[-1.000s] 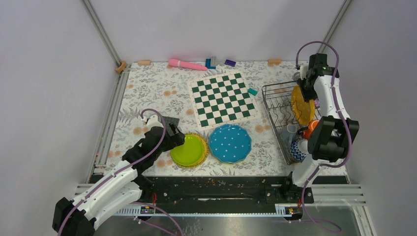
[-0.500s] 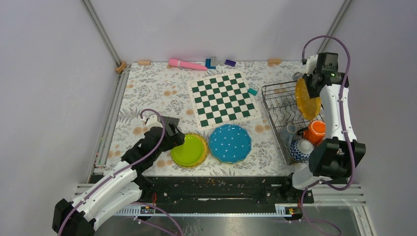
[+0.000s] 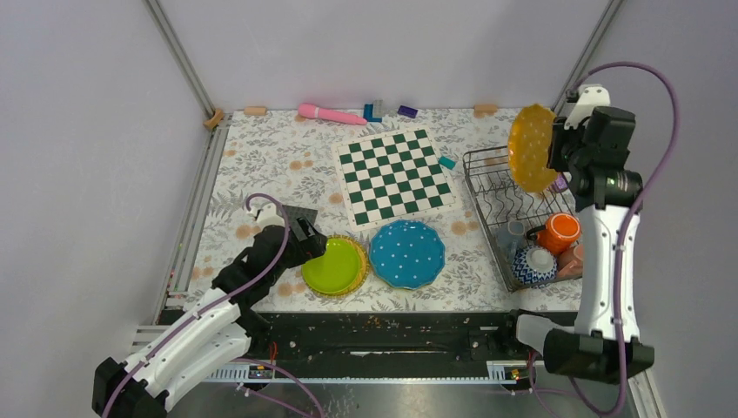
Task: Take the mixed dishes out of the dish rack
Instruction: Pick up the plate from the dish rack, then place the plate at the center of the board.
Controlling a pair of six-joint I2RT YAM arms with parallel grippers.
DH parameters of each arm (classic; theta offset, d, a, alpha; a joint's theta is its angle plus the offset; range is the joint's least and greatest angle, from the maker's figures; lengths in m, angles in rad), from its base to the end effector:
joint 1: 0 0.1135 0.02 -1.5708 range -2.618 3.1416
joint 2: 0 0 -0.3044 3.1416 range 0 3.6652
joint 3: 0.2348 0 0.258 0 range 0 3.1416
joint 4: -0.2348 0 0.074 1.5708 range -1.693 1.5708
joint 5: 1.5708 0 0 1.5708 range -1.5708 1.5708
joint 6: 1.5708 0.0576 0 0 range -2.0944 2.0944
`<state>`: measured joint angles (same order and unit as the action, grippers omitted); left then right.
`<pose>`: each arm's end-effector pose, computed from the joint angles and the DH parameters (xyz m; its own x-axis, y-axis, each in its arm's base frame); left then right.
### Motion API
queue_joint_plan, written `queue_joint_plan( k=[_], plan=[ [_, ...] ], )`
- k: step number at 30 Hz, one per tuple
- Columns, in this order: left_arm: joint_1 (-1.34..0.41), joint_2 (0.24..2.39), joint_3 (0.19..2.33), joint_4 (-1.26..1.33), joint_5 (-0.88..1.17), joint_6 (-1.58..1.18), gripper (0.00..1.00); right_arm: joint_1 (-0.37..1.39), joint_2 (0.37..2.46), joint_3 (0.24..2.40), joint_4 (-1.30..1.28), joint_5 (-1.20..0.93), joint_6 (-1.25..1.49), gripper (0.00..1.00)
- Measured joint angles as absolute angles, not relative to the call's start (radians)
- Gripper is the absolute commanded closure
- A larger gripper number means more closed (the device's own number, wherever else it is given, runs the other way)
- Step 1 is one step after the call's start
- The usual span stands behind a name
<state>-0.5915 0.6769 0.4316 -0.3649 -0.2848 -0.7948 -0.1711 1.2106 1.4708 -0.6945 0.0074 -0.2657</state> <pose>0.1308 -0.0683 0.2274 -0.5787 -0.4364 -0.6889 -0.0985 0.8760 -0.4721 0.2553 -0.0445 0.4656 -0.4465 -0.1893 -0.8745 0.0618 0.9685 -0.2412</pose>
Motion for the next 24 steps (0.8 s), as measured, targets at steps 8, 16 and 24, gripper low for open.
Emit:
queue_joint_plan(
  k=[8,16,24],
  plan=[
    [-0.591,0.626,0.432,-0.366,-0.253,-0.805,0.01,-0.17,0.978,1.309,-0.451,-0.334,0.193,1.0],
    [-0.591,0.514,0.432,-0.364,-0.148,-0.822,0.01,0.03,0.908,0.986,-0.208,-0.505,0.527,1.0],
    [-0.591,0.476,0.427,-0.319,-0.032,-0.838,0.01,0.303,0.899,0.674,-0.123,-0.488,0.638,1.0]
  ],
)
